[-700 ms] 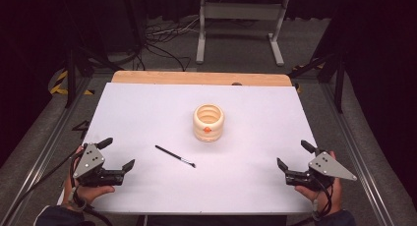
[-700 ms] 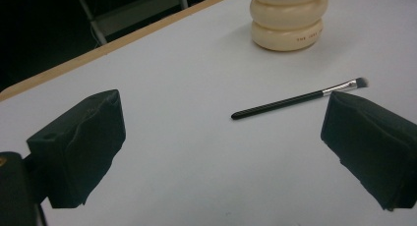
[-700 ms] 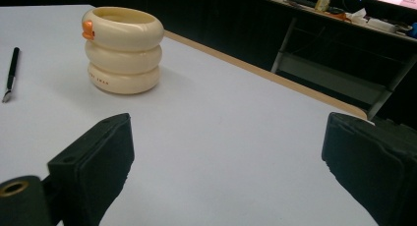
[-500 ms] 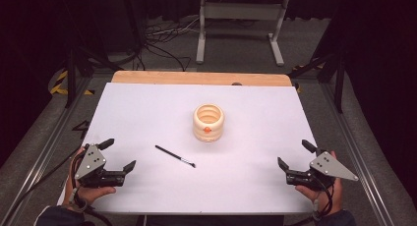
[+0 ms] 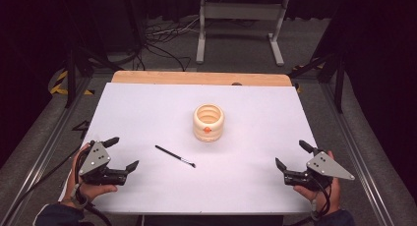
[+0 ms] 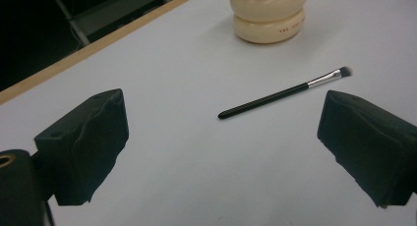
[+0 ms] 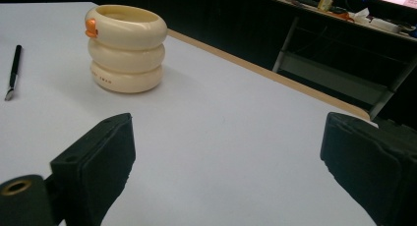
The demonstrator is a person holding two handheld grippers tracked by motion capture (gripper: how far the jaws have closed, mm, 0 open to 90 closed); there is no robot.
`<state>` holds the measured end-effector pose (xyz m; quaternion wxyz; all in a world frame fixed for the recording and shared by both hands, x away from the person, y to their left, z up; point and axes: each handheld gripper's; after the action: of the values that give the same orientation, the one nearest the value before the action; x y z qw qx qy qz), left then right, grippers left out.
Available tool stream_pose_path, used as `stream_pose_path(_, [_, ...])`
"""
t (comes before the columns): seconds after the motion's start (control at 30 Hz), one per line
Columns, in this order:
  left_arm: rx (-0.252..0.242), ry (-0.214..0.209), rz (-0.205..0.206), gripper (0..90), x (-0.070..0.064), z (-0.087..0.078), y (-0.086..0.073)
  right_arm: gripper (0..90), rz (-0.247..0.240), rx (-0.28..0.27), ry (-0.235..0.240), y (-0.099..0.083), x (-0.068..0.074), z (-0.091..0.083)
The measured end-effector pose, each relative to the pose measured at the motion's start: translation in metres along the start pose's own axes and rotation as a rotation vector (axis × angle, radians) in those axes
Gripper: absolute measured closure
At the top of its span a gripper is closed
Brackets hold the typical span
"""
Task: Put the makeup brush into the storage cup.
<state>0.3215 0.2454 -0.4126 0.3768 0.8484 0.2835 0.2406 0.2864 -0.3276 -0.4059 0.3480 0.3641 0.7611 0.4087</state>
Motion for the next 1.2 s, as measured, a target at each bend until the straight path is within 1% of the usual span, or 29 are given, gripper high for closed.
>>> stream_pose_path(0.03, [0.010, -0.007, 0.015, 5.7, 0.002, 0.001, 0.003, 6.7, 0.002, 0.001, 0.000, 0.000, 0.000, 0.000])
stream_pose_path(0.1, [0.037, -0.023, 0.033, 5.7, 0.004, 0.005, 0.011, 6.7, 0.000, 0.011, 0.002, 0.000, 0.001, 0.001])
stream_pose_path(0.17, [0.064, -0.042, 0.062, 5.7, 0.005, 0.010, 0.019, 6.7, -0.002, 0.017, 0.005, -0.001, 0.001, 0.002])
stream_pose_path(0.2, [0.064, -0.042, 0.062, 6.5, 0.005, 0.010, 0.019, 6.7, -0.002, 0.017, 0.005, -0.001, 0.001, 0.002])
stream_pose_path(0.23, [0.070, -0.050, 0.093, 6.5, 0.003, 0.012, 0.023, 6.7, -0.006, 0.023, 0.005, -0.001, 0.002, 0.003])
stream_pose_path(0.27, [0.076, -0.064, 0.112, 7.7, 0.001, 0.016, 0.029, 6.7, -0.007, 0.025, 0.008, -0.001, 0.002, 0.003])
stream_pose_path(0.3, [0.102, -0.082, 0.140, 7.8, -0.001, 0.021, 0.035, 6.7, -0.008, 0.028, 0.011, -0.001, 0.002, 0.004])
stream_pose_path(0.33, [0.112, -0.087, 0.156, 7.9, -0.003, 0.025, 0.038, 6.7, -0.007, 0.032, 0.009, -0.002, 0.002, 0.004])
stream_pose_path(0.37, [0.135, -0.094, 0.186, 8.6, -0.006, 0.029, 0.042, 6.7, -0.006, 0.033, 0.010, -0.002, 0.002, 0.005])
stream_pose_path(0.47, [0.187, -0.133, 0.253, 9.9, -0.013, 0.043, 0.053, 6.7, -0.006, 0.037, 0.011, -0.002, 0.001, 0.004])
stream_pose_path(0.5, [0.203, -0.147, 0.281, 11.7, -0.015, 0.047, 0.057, 6.7, -0.007, 0.039, 0.011, -0.003, 0.001, 0.004])
stream_pose_path(0.57, [0.233, -0.154, 0.317, 13.8, -0.019, 0.055, 0.062, 6.8, -0.006, 0.038, 0.014, -0.003, 0.001, 0.004])
stream_pose_path(0.6, [0.256, -0.169, 0.336, 14.7, -0.021, 0.061, 0.066, 6.8, -0.006, 0.039, 0.014, -0.003, 0.001, 0.004])
stream_pose_path(0.63, [0.267, -0.187, 0.360, 17.1, -0.023, 0.065, 0.070, 6.8, -0.004, 0.040, 0.016, -0.003, 0.000, 0.004])
stream_pose_path(0.67, [0.293, -0.200, 0.379, 19.5, -0.025, 0.071, 0.074, 6.8, -0.002, 0.041, 0.017, -0.003, 0.000, 0.005])
stream_pose_path(0.7, [0.293, -0.200, 0.379, 23.4, -0.025, 0.071, 0.074, 6.8, -0.004, 0.043, 0.016, -0.003, 0.000, 0.005])
stream_pose_path(0.73, [0.311, -0.205, 0.417, 23.4, -0.029, 0.077, 0.079, 6.8, -0.004, 0.043, 0.016, -0.003, 0.000, 0.005])
stream_pose_path(0.77, [0.325, -0.224, 0.431, 27.4, -0.031, 0.083, 0.083, 6.8, -0.002, 0.044, 0.018, -0.004, 0.001, 0.005])
stream_pose_path(0.8, [0.349, -0.246, 0.452, 29.1, -0.033, 0.089, 0.086, 6.8, -0.002, 0.046, 0.018, -0.004, 0.000, 0.005])
stream_pose_path(0.83, [0.359, -0.254, 0.470, 31.3, -0.035, 0.093, 0.089, 6.8, -0.002, 0.045, 0.018, -0.004, 0.000, 0.005])
stream_pose_path(0.87, [0.359, -0.254, 0.470, 32.9, -0.035, 0.093, 0.089, 6.8, -0.002, 0.045, 0.018, -0.004, 0.000, 0.005])
stream_pose_path(0.9, [0.391, -0.268, 0.496, 35.5, -0.037, 0.102, 0.094, 6.8, -0.002, 0.048, 0.020, -0.004, 0.000, 0.005])
stream_pose_path(0.93, [0.391, -0.268, 0.496, 36.8, -0.037, 0.102, 0.094, 6.8, -0.002, 0.048, 0.020, -0.004, 0.000, 0.005])
stream_pose_path(0.97, [0.419, -0.301, 0.521, 38.7, -0.040, 0.112, 0.098, 6.8, -0.004, 0.050, 0.022, -0.004, 0.000, 0.006])
stream_pose_path(1.0, [0.435, -0.304, 0.533, 41.1, -0.041, 0.114, 0.099, 6.9, -0.005, 0.049, 0.023, -0.004, 0.001, 0.006])
stream_pose_path(1.03, [0.435, -0.304, 0.533, 42.3, -0.041, 0.114, 0.099, 6.9, -0.005, 0.049, 0.023, -0.004, 0.001, 0.006])
stream_pose_path(1.07, [0.470, -0.318, 0.557, 42.3, -0.042, 0.120, 0.101, 6.8, -0.006, 0.050, 0.024, -0.004, 0.001, 0.006])
stream_pose_path(1.13, [0.506, -0.323, 0.591, 46.5, -0.044, 0.126, 0.103, 6.8, -0.006, 0.053, 0.024, -0.004, 0.000, 0.006])
stream_pose_path(1.2, [0.530, -0.320, 0.611, 49.9, -0.047, 0.131, 0.104, 6.9, -0.007, 0.054, 0.025, -0.004, 0.000, 0.006])
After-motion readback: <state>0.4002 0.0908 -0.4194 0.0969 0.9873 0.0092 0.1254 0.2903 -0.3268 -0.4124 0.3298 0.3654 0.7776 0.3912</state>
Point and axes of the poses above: each handheld gripper's, and its own axes: z roughly forward along the jaws, y roughly out of its top, x roughly to its left, and after that the axes turned 9 degrees about x, right-handed
